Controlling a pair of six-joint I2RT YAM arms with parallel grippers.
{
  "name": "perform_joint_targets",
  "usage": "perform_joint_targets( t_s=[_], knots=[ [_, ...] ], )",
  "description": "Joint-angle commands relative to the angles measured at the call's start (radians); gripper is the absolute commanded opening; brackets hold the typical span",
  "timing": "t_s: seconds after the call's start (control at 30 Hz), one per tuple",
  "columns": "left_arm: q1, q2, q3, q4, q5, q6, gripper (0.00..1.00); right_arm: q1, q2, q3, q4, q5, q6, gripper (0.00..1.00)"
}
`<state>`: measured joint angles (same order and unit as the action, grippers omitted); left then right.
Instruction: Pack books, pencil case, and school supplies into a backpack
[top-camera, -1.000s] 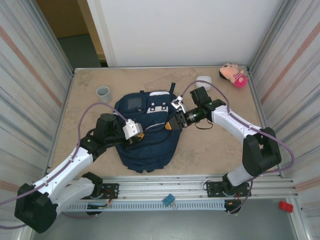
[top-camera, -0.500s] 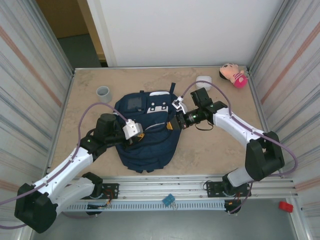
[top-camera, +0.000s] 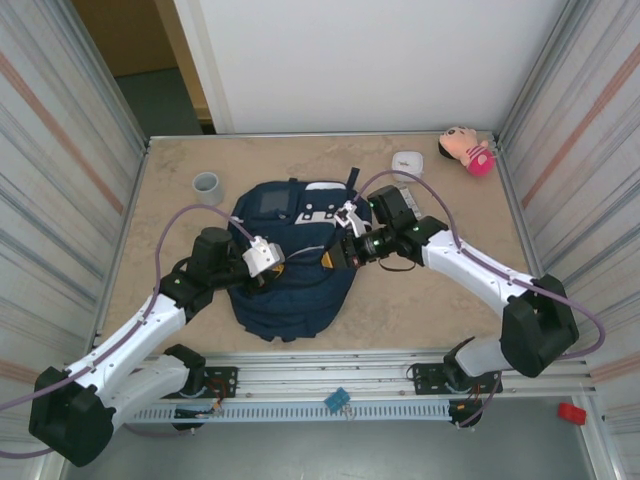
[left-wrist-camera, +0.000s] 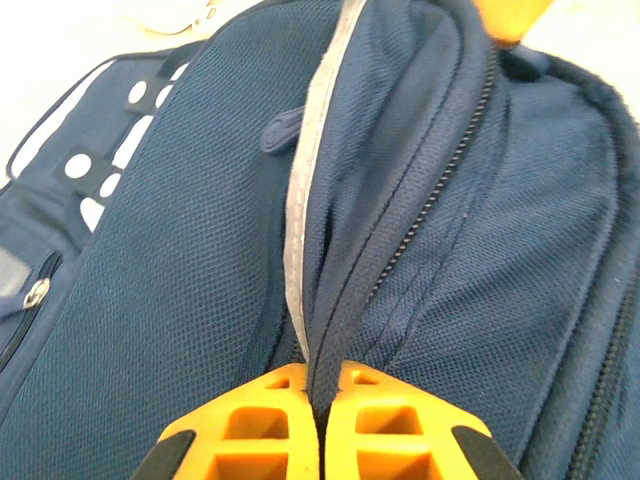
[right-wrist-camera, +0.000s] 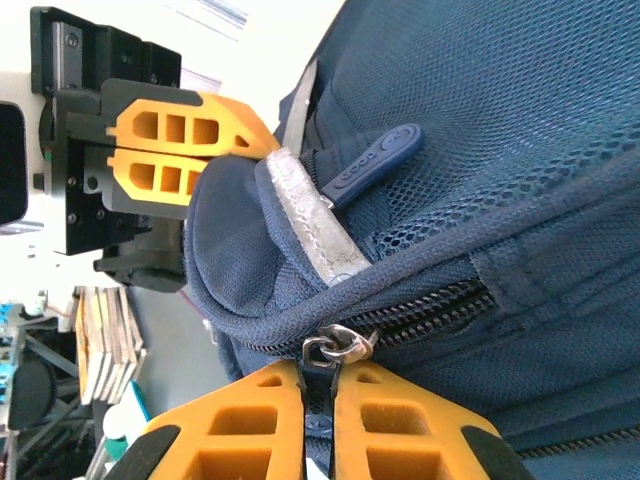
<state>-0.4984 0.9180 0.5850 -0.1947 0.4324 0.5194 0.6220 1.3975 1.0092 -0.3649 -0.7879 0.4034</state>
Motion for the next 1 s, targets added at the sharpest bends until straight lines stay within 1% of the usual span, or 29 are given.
perform_joint_targets(
  t_s=[0.0, 0.1, 0.17, 0.27, 0.37, 0.53, 0.67, 0.83, 0.9, 0.97],
  knots=[
    [-0.009, 0.001, 0.064, 0.147, -0.036, -0.02, 0.0, 0.08, -0.054, -0.004, 0.049, -0.072, 0.074, 0.09],
    [-0.012, 0.01, 0.068, 0.143, -0.049, -0.017, 0.0, 0.082, -0.055, 0.003, 0.018, -0.025, 0.104, 0.08],
    [-0.016, 0.016, 0.071, 0.137, -0.066, -0.016, 0.0, 0.055, -0.05, 0.007, -0.021, 0.009, 0.135, 0.06],
    [-0.019, 0.016, 0.073, 0.124, -0.095, -0.015, 0.0, 0.0, -0.056, -0.012, -0.019, -0.006, 0.179, 0.04],
    [-0.02, 0.008, 0.074, 0.111, -0.124, -0.015, 0.0, -0.028, -0.069, -0.02, -0.012, -0.037, 0.195, 0.04],
    [-0.02, 0.005, 0.069, 0.11, -0.126, -0.018, 0.0, 0.019, -0.054, 0.026, -0.039, -0.087, 0.174, 0.04],
    [-0.03, 0.018, 0.074, 0.115, -0.143, -0.022, 0.0, 0.048, -0.038, 0.033, 0.013, -0.117, 0.26, 0.05],
    [-0.037, 0.035, 0.085, 0.112, -0.183, -0.021, 0.0, 0.053, -0.038, 0.046, 0.026, -0.148, 0.328, 0.07],
    [-0.037, 0.038, 0.085, 0.117, -0.17, -0.021, 0.0, 0.056, -0.044, 0.045, 0.039, -0.146, 0.341, 0.13],
    [-0.037, 0.032, 0.078, 0.132, -0.139, -0.019, 0.0, 0.041, -0.056, 0.038, 0.037, -0.133, 0.348, 0.2]
  ],
)
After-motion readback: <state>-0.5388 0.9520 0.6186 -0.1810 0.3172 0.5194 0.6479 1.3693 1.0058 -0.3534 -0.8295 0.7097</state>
